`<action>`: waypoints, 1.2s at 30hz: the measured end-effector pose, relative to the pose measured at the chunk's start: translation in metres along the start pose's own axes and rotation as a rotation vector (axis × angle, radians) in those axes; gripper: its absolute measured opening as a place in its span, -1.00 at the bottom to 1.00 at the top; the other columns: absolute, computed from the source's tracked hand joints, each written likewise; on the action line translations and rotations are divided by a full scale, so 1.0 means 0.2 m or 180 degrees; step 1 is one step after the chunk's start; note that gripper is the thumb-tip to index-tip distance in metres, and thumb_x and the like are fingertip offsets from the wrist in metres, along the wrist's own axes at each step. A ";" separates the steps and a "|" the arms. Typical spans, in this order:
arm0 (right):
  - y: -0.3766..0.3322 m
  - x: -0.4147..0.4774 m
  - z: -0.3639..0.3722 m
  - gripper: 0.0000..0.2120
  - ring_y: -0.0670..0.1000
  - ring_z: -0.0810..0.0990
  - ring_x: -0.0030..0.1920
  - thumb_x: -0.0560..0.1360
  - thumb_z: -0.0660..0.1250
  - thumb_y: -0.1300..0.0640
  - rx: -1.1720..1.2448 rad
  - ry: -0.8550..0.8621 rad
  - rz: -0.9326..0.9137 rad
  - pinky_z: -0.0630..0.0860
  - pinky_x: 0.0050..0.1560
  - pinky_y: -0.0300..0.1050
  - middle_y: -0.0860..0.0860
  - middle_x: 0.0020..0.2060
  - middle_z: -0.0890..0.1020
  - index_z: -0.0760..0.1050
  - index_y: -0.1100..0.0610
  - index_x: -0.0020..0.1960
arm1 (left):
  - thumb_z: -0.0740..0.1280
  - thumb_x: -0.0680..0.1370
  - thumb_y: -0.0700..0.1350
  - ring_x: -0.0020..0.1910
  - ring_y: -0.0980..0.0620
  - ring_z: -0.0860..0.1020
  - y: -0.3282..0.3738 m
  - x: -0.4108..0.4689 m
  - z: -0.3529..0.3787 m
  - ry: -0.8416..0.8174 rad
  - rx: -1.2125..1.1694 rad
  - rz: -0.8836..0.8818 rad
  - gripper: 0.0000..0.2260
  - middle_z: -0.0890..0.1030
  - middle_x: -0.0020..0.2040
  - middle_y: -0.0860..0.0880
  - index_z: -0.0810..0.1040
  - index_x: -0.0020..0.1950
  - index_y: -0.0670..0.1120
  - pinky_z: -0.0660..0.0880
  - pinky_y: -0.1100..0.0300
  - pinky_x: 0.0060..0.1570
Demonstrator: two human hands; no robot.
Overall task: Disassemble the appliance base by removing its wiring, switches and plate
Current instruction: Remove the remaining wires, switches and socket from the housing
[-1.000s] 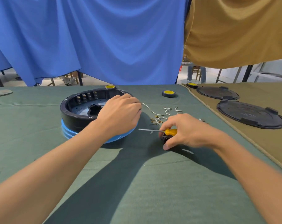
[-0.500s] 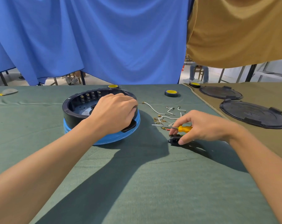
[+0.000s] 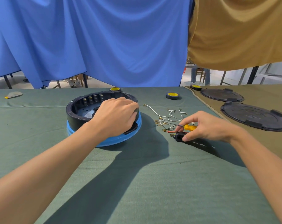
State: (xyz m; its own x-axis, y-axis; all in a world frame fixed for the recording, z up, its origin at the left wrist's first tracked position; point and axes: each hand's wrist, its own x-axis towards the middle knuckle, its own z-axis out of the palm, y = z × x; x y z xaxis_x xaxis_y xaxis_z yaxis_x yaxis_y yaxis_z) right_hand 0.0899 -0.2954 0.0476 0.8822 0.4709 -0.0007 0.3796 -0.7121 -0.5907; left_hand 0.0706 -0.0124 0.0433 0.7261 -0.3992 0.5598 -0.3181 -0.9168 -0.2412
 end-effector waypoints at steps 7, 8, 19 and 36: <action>0.01 -0.01 -0.02 -0.80 -0.09 0.53 0.10 0.33 0.57 0.14 0.0004 -0.0242 0.0086 0.41 0.01 -0.21 -0.10 0.06 0.62 0.69 -0.10 -0.10 | 0.13 0.61 -0.01 -0.02 0.00 0.52 -0.01 -0.02 0.00 -0.0004 -0.0059 -0.0017 -0.78 0.60 -0.02 0.09 0.53 0.10 -0.03 0.36 0.13 -0.20; 0.00 -0.02 -0.03 -0.81 -0.18 0.53 0.06 0.34 0.57 0.11 0.0055 -0.0244 0.0092 0.41 -0.08 -0.23 -0.14 0.07 0.61 0.68 -0.11 -0.09 | 0.14 0.61 0.00 0.00 -0.02 0.53 -0.02 -0.03 -0.01 0.0001 -0.0072 -0.0049 -0.76 0.61 0.00 0.08 0.53 0.12 -0.04 0.40 0.11 -0.17; -0.25 0.04 0.13 -0.89 -0.19 0.37 -0.53 0.50 0.42 0.06 0.0798 0.0959 -0.0430 0.28 -0.47 -0.44 -0.18 -0.56 0.45 0.64 0.09 -0.16 | 0.01 0.64 0.11 -0.19 -0.07 0.52 -0.08 -0.17 -0.02 -0.0234 0.0036 -0.0359 -0.60 0.52 -0.25 0.06 0.49 -0.22 -0.04 0.20 0.15 -0.41; -0.47 0.32 0.49 -0.57 0.15 0.48 -0.16 0.30 0.47 -0.20 0.0722 0.1542 0.1048 0.36 -0.25 -0.05 0.13 -0.15 0.59 0.32 0.07 -0.29 | 0.11 0.60 0.17 -0.08 -0.09 0.55 -0.16 -0.14 -0.14 -0.0136 -0.0604 -0.1195 -0.67 0.64 -0.13 0.04 0.61 -0.07 0.06 0.36 0.11 -0.22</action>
State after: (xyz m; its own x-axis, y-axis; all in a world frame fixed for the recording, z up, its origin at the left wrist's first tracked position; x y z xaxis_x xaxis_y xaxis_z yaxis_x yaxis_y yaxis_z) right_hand 0.0831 -0.1470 0.0237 0.9891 -0.0818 0.1227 0.0447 -0.6264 -0.7782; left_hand 0.0434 0.0274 0.0583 0.8364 -0.0409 0.5466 -0.1304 -0.9835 0.1258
